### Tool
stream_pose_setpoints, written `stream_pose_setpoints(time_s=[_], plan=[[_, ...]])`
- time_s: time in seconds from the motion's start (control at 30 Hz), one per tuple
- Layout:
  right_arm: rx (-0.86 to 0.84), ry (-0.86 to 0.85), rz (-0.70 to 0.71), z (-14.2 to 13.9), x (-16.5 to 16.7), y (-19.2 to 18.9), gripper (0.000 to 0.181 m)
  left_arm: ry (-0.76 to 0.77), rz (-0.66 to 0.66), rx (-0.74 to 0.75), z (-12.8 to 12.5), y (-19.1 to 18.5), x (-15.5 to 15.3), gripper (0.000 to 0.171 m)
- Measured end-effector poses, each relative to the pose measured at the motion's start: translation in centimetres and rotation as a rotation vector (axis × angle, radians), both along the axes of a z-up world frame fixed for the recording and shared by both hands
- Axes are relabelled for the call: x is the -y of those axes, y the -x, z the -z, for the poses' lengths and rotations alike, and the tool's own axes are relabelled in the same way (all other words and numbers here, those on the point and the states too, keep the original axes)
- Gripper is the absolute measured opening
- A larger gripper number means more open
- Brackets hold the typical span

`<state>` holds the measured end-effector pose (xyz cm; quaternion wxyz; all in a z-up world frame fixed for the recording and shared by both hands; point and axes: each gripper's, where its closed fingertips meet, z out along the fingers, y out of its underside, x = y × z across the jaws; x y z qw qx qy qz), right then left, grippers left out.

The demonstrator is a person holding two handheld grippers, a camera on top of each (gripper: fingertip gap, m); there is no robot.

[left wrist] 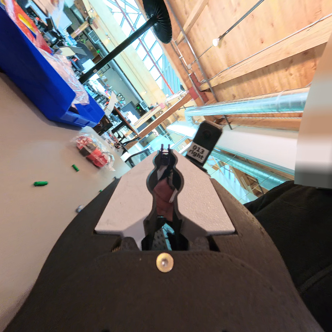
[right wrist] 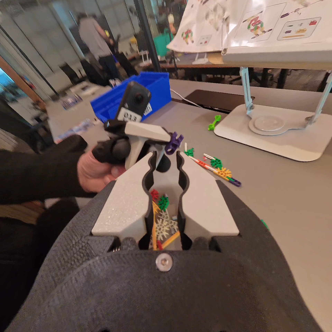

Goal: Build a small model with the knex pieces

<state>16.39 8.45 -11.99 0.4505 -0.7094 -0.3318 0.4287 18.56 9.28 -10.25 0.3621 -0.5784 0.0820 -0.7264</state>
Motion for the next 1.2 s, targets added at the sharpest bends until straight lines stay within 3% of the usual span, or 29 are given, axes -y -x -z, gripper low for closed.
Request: stream_pose_setpoints(time_s=[0.2,0.37,0.47,0.6,0.83,0.97,1.2], plan=[[-0.261,0.199,-0.069,-1.4,0.6,-0.5,0.006,-0.04,-0.024,0.08,-1.0,-0.2,0.7,0.006],[-0.197,0.198,-0.122,-0.5,1.1,-0.7,0.006,-0.03,-0.042,0.043,-0.1,-0.2,1.0,0.007],[0.005,0.186,-0.214,2.2,0.8,-1.0,0.006,-0.03,-0.132,-0.101,1.6,1.2,0.3,0.012],[0.493,0.061,-0.367,8.3,-1.2,-2.8,0.006,-0.09,-0.198,-0.375,4.5,3.9,0.5,0.017],[1.059,-0.175,-0.756,14.4,-4.0,-3.4,0.006,-0.008,-0.254,-0.571,8.2,7.7,1.1,0.018],[1.178,-0.172,-0.919,16.5,-3.8,-3.1,0.006,0.005,-0.256,-0.618,9.1,8.5,1.8,0.019],[1.28,-0.159,-0.972,17.0,-3.8,-3.1,0.012,-0.011,-0.21,-0.721,10.4,9.0,2.5,0.022]])
